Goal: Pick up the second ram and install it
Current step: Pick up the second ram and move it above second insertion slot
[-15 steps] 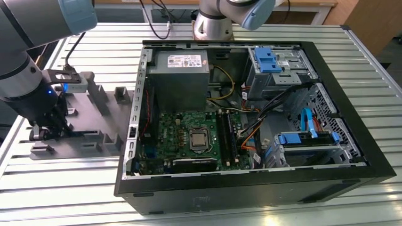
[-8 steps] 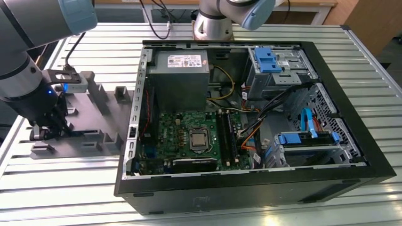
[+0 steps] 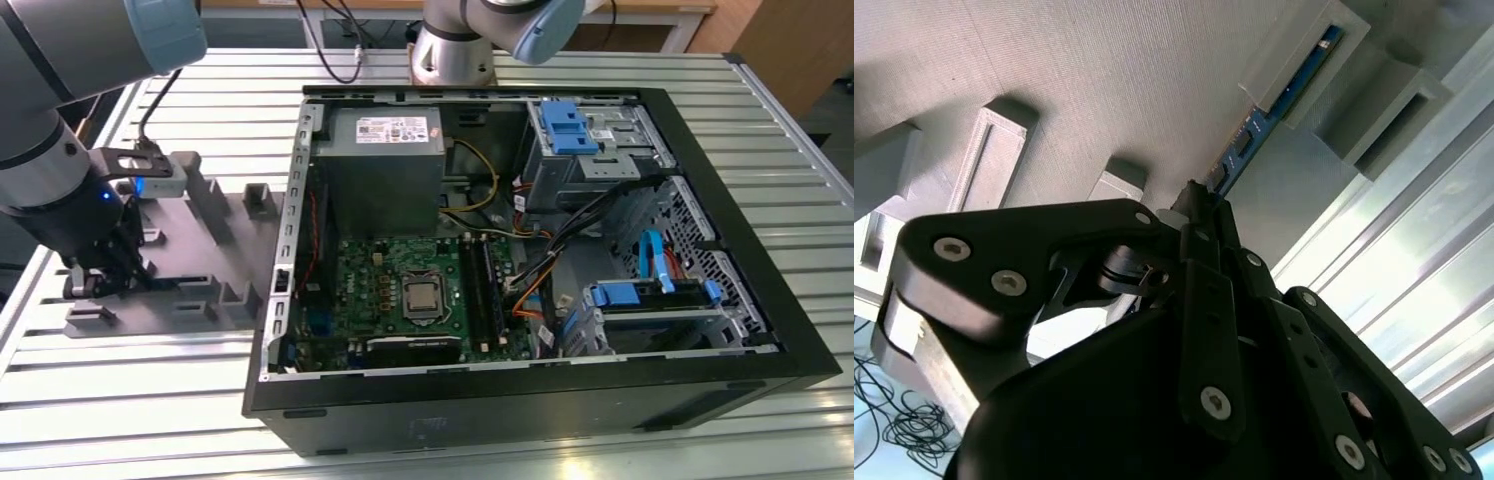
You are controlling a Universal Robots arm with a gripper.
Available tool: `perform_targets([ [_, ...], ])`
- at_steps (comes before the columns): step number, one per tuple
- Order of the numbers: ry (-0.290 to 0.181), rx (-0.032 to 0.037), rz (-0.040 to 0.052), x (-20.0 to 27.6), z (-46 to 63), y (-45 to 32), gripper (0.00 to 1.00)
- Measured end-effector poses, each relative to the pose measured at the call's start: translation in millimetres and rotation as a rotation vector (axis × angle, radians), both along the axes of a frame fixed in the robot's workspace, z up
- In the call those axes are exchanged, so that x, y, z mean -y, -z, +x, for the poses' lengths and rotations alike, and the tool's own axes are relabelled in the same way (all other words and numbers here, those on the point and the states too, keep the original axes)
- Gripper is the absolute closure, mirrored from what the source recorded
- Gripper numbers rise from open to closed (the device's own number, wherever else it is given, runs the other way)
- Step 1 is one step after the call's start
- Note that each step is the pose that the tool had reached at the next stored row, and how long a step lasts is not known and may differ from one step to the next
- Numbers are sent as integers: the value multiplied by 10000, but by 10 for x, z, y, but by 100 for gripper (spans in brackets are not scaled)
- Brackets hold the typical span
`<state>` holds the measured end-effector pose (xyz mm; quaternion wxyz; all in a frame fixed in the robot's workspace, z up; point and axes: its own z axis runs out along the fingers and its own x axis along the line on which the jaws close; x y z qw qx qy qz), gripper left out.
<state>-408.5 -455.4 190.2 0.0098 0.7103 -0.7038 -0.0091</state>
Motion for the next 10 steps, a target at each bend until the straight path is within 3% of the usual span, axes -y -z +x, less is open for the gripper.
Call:
perform_targets([
  [10,1,3,3,-1,0,-16,86],
])
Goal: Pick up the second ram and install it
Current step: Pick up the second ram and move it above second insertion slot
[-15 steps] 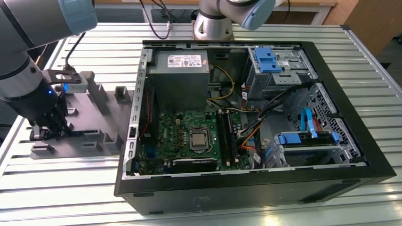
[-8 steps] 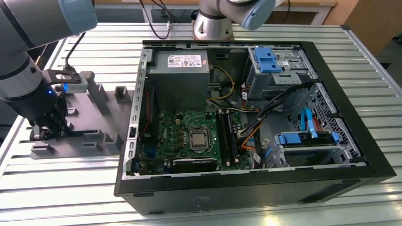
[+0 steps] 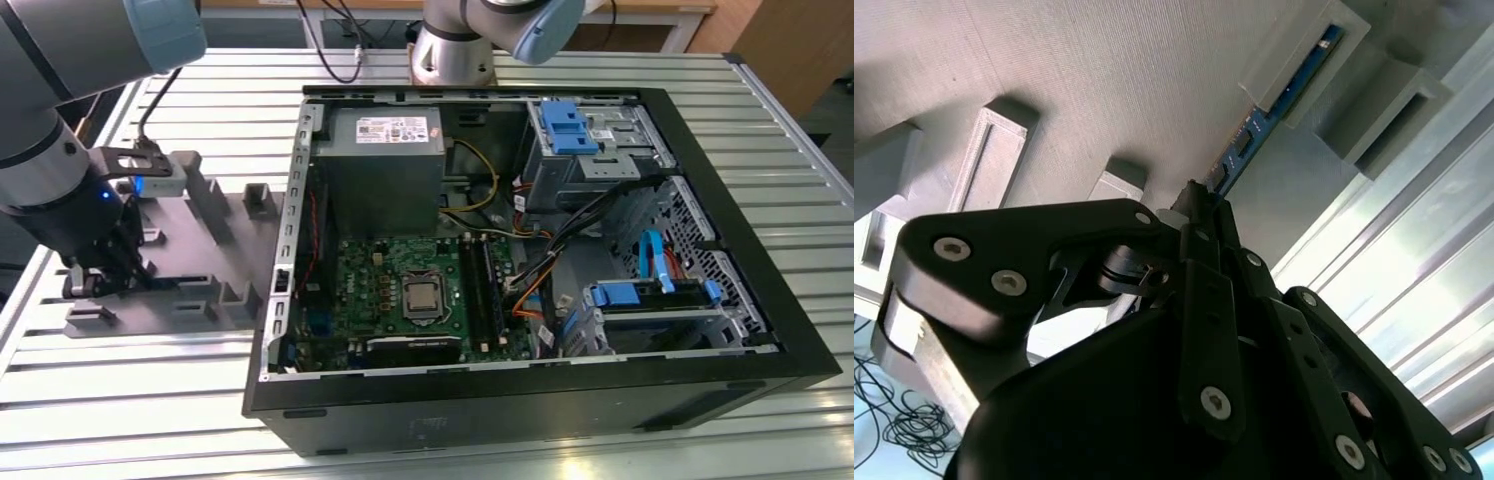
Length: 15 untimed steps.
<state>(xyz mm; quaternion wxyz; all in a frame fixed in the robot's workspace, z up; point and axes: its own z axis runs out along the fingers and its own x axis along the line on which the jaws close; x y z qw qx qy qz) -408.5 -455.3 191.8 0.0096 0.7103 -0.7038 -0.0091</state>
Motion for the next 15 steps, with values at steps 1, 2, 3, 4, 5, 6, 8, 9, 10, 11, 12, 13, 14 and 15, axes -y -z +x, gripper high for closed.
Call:
perform_targets([
  [1,0,-2,-2,0,0,-9,86],
  [2,0,-2,-2,0,0,-16,86],
  [3,0,-1,-2,0,0,-24,86],
  [4,0,-3,-3,0,0,-32,86],
  [5,0,-2,-2,0,0,-41,86],
  [6,0,-2,-2,0,0,-49,86],
  [8,0,-2,-3,0,0,-69,86],
  [9,0,-2,-2,0,0,-77,86],
  [10,0,-2,-2,0,0,-85,86],
  [11,0,-1,-1,0,0,-88,86],
  [12,0,0,-1,0,0,-88,86],
  [13,0,0,0,0,0,-88,86],
  [14,0,-2,-2,0,0,-91,86],
  [15,0,-2,-2,0,0,-92,86],
])
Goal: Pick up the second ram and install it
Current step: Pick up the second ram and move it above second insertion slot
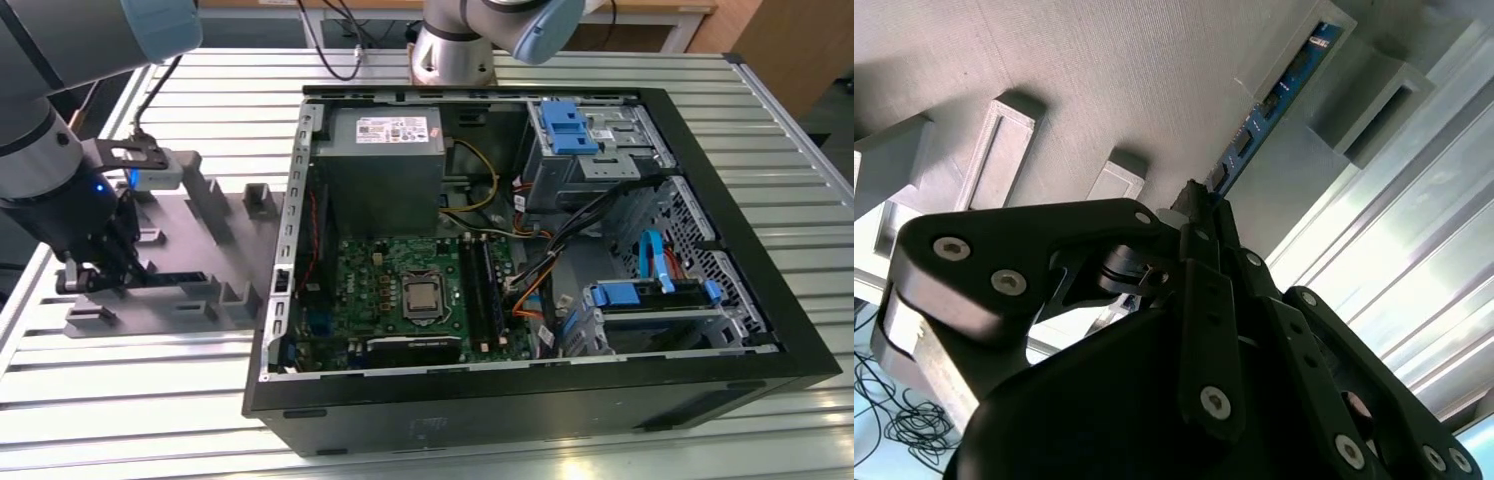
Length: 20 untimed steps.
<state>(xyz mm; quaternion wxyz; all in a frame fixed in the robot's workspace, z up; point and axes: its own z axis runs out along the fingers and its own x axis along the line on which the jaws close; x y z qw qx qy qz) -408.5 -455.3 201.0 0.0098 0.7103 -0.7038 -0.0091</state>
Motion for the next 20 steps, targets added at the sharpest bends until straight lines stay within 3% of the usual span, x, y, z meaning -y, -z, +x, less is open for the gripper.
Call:
perform_targets([
  [20,0,0,0,0,0,-50,86],
])
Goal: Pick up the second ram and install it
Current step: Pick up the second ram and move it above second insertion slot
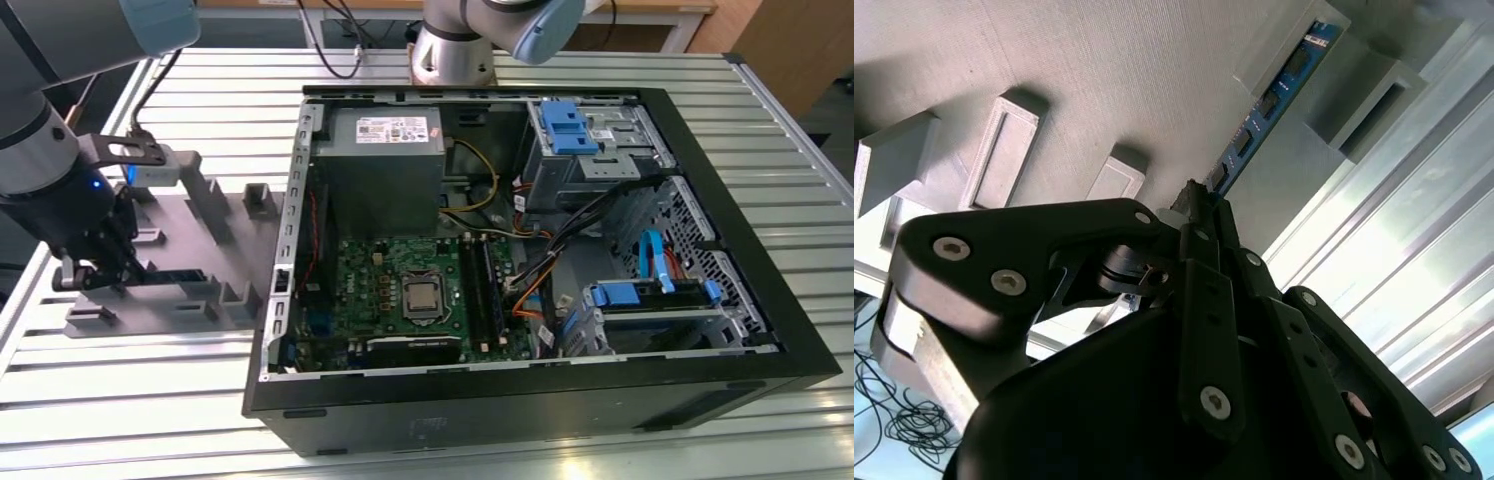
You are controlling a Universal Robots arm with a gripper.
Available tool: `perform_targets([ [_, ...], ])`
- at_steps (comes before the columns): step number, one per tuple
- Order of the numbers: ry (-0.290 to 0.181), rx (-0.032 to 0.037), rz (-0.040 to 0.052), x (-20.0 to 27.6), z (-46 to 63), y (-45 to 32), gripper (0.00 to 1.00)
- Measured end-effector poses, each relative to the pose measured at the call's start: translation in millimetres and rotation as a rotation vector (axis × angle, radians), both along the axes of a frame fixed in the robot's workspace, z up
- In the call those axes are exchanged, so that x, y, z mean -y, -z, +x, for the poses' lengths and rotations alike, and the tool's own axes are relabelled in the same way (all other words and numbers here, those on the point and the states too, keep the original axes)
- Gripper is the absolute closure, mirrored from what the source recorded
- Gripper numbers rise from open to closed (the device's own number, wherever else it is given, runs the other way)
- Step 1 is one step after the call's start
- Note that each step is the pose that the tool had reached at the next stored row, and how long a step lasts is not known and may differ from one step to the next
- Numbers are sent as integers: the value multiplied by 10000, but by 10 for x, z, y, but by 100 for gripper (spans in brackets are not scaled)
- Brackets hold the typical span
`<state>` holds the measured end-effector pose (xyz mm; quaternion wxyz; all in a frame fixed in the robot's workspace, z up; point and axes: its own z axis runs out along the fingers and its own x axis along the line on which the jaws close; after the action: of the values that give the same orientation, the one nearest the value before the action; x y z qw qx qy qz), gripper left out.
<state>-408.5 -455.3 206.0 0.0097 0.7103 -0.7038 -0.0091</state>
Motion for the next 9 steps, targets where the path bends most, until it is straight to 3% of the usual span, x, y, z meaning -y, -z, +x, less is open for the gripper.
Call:
perform_targets([
  [9,0,0,0,0,0,-23,86],
])
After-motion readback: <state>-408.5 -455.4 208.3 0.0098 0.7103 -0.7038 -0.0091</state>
